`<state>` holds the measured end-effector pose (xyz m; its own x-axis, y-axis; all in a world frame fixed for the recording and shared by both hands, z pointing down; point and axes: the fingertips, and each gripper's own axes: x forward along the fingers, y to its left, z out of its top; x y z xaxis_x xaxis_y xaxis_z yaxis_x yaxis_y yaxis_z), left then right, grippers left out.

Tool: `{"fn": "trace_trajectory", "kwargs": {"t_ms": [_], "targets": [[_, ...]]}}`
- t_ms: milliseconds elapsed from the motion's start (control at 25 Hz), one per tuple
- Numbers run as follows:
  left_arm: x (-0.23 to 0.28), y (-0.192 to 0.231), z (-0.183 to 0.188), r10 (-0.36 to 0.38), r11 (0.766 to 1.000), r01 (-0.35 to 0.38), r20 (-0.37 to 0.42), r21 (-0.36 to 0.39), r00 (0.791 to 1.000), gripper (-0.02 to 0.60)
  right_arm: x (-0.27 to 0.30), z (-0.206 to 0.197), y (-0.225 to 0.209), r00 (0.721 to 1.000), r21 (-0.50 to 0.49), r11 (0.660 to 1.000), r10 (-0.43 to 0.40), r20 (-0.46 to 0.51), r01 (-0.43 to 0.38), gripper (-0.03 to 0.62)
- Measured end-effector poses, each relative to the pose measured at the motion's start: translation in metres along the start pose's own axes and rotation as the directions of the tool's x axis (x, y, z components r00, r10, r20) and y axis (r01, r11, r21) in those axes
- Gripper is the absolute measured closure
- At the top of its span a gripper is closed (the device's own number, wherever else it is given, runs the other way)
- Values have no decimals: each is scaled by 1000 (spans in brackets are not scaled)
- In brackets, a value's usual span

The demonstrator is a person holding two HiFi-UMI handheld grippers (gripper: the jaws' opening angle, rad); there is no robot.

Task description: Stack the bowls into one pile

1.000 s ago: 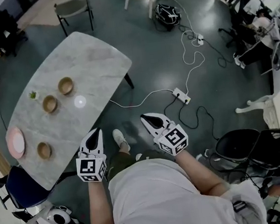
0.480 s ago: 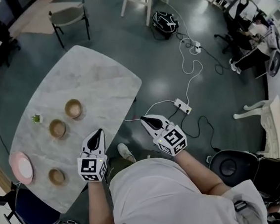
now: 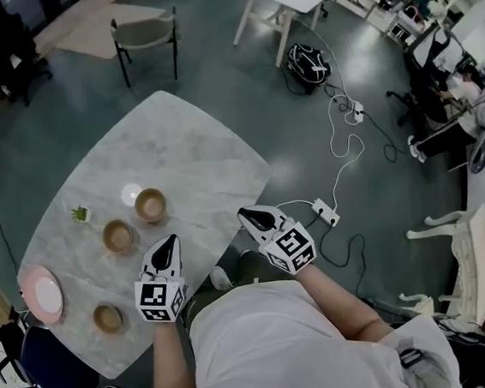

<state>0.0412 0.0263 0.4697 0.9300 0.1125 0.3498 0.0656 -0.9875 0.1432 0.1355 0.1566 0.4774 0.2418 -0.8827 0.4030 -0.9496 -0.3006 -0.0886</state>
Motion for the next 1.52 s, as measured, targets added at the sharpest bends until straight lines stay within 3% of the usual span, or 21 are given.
{"fn": "trace_trajectory", "kwargs": {"t_ms": [320, 600, 840, 1120, 1520], "targets": [[-8, 33, 1, 143, 987, -143, -3, -67, 990, 580, 52, 20, 1, 987, -64, 986, 151, -50, -154, 553], [-22, 66, -3, 309, 941, -308, -16, -142, 951, 580, 103, 22, 10, 944, -96, 943, 306, -124, -319, 545], [-46, 84, -22, 457, 859, -459, -65, -225, 887, 580, 143, 10, 27, 874, -136, 873, 437, -212, -469, 534], [-70, 82, -42, 583, 752, -591, -125, -291, 803, 580, 175, -5, 41, 793, -153, 792, 534, -294, -591, 526], [-102, 60, -72, 727, 557, -753, -234, -351, 646, 580, 223, -35, 62, 680, -225, 653, 617, -396, -723, 522]]}}
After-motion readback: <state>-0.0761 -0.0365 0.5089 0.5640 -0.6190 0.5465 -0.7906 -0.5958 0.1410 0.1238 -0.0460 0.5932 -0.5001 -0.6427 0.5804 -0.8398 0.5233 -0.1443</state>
